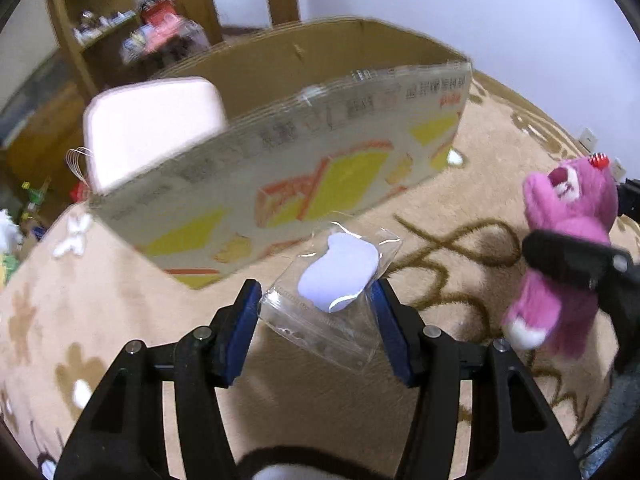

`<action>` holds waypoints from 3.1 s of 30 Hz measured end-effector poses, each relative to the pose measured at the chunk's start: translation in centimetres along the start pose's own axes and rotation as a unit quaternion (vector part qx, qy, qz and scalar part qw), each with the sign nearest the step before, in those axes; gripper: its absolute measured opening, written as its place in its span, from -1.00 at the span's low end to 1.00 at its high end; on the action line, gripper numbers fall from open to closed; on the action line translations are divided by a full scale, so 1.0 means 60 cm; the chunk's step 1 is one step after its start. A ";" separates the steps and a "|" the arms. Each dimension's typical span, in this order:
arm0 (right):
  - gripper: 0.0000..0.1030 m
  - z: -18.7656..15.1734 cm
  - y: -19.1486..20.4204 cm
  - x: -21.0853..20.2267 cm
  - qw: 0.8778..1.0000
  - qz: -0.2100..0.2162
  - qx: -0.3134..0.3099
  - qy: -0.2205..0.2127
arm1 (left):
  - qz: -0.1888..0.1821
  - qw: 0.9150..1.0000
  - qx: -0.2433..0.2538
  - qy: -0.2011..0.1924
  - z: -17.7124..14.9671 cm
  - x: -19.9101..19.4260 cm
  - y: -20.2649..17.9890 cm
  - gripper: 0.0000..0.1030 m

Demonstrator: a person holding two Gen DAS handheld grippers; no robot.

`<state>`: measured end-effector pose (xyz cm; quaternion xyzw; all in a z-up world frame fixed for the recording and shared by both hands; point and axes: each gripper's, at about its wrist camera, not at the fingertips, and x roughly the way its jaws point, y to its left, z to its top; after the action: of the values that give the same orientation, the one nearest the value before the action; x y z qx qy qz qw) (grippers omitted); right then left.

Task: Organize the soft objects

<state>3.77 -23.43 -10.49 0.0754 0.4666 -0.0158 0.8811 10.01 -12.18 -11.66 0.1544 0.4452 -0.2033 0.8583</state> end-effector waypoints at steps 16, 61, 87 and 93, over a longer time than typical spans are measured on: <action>0.68 0.070 0.019 -0.119 0.982 0.033 -0.017 -0.184 | 0.087 0.980 -0.044 -0.172 0.038 -0.170 0.040 0.09; 0.85 0.220 -0.009 0.030 0.978 0.122 -0.014 -0.171 | 0.081 0.984 -0.064 -0.146 0.131 -0.060 0.095 0.65; 1.00 0.093 -0.008 -0.242 0.969 0.021 -0.011 -0.246 | 0.110 0.968 -0.092 -0.205 0.021 -0.301 0.082 0.94; 1.00 0.057 -0.006 -0.285 0.965 0.013 -0.013 -0.261 | 0.117 0.965 -0.085 -0.217 -0.014 -0.335 0.061 0.95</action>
<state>-3.13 -25.01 5.45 0.0633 0.2196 -0.0179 0.9734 0.77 -4.37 4.80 0.0841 0.2424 -0.0913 0.9622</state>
